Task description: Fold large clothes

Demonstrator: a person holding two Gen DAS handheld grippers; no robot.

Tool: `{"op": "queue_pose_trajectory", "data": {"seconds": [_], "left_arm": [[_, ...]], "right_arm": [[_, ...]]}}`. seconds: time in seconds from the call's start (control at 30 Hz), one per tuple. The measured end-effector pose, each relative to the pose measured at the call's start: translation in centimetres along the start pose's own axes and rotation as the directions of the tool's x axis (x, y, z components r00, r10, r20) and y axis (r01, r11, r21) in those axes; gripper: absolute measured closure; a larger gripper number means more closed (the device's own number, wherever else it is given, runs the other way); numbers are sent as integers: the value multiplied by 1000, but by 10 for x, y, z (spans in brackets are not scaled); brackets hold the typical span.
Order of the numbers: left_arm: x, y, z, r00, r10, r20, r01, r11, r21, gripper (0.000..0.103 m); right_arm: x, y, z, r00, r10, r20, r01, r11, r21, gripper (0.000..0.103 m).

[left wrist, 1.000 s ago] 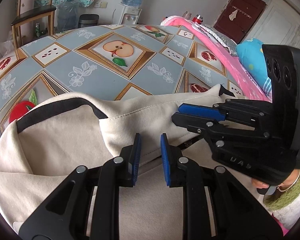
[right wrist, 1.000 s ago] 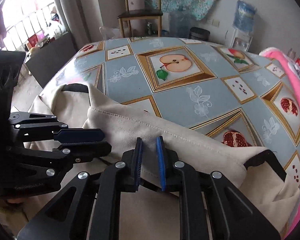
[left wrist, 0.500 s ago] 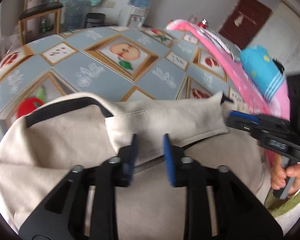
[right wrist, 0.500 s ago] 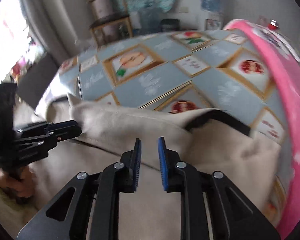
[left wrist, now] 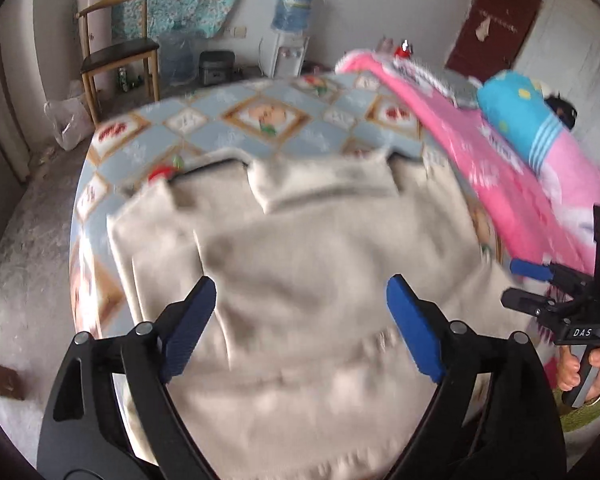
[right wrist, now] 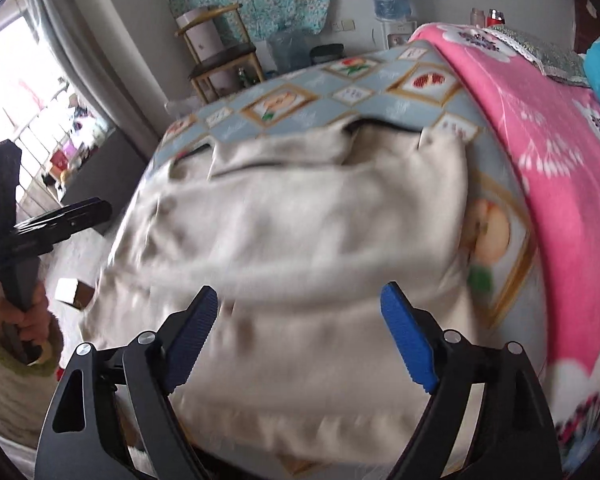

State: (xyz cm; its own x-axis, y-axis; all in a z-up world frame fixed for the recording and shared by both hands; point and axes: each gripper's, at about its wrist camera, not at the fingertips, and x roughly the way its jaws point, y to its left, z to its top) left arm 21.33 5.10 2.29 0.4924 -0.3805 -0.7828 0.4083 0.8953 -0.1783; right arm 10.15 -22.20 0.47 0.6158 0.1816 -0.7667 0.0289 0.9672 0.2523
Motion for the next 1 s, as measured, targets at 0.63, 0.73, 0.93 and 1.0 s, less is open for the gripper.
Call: {"op": "queue_pose_trajectory", "data": {"seconds": [0.63,0.73,0.93,1.0], "left_arm": [[44,-22,-106,961,225,-158,-228,974,1,17],[43,-20,-106,960,233,-155,-236,972,1,14],[30,-19,-109,958,264,-115,-266,964,1,14],[21,-16,-111,957,276,-90,-277,961,3,14]], "right_arm": [[55,27,-61,990,-106,-96,90,983,-159,19],[54,27,-57,990,-102,-95,87,985,-151,19],[46,35,-49,998,-42,-50,34,989,-142,19],[48,38,-48,998,-41,-54,33,988,-151,19]]}}
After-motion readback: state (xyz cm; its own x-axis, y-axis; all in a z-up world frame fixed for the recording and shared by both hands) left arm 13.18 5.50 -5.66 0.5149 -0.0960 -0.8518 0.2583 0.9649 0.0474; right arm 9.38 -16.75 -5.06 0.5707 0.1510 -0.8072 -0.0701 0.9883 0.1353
